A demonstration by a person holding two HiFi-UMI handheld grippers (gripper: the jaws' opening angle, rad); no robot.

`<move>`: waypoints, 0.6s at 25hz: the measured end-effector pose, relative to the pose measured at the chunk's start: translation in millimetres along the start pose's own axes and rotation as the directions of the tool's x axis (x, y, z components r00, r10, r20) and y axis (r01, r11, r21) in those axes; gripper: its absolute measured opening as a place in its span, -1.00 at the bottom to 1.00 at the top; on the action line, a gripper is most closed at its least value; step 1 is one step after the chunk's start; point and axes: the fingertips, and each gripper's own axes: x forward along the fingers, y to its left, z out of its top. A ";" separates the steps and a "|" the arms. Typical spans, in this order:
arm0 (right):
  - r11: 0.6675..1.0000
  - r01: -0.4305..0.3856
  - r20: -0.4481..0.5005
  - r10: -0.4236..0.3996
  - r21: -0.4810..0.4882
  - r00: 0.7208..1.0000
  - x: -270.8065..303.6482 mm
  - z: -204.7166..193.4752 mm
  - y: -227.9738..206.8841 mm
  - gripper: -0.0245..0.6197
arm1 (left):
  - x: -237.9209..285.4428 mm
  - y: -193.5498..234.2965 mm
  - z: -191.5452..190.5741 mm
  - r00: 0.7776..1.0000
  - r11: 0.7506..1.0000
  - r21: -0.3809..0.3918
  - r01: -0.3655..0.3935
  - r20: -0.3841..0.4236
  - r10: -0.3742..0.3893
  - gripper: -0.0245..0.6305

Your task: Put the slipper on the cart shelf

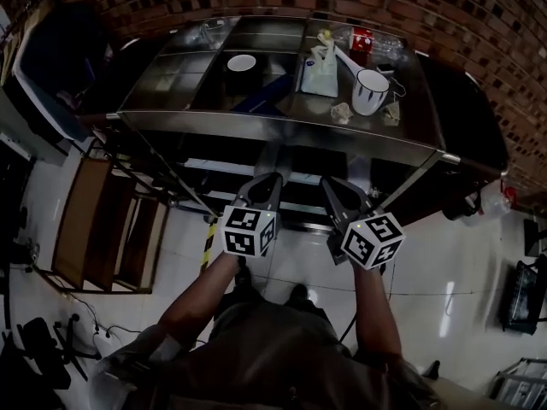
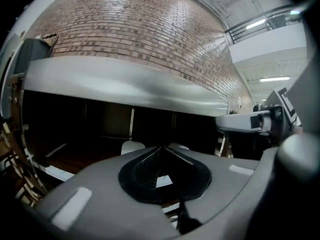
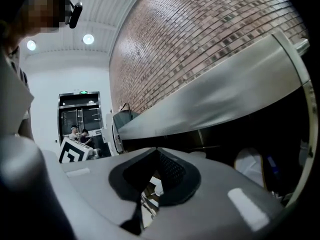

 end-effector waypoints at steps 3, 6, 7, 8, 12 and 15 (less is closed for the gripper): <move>1.000 -0.020 0.001 0.020 -0.016 1.000 7.0 2.5 14.2 -0.93 | -17.1 -12.3 13.9 0.998 0.997 0.055 0.062 0.029 -0.063 -0.90; 0.998 -0.030 -0.002 0.030 -0.047 1.000 19.1 5.5 29.5 -0.93 | -31.8 -12.0 25.0 0.992 0.992 0.044 0.119 0.044 -0.121 -0.90; 0.998 -0.030 -0.002 0.030 -0.054 1.000 23.8 6.3 34.9 -0.93 | -36.1 -8.0 27.5 0.990 0.991 0.037 0.130 0.042 -0.132 -0.90; 0.998 -0.030 0.001 0.030 -0.056 1.000 28.1 7.5 40.5 -0.93 | -40.2 -3.0 30.1 0.990 0.990 0.034 0.138 0.038 -0.139 -0.90; 0.998 -0.008 0.027 0.010 -0.065 1.000 39.8 15.0 56.7 -0.93 | -50.3 14.2 43.5 0.984 0.984 0.024 0.174 0.045 -0.175 -0.90; 0.997 0.009 0.025 -0.007 -0.074 1.000 45.3 13.5 64.5 -0.93 | -53.1 20.6 48.0 0.978 0.979 0.016 0.203 0.051 -0.204 -0.90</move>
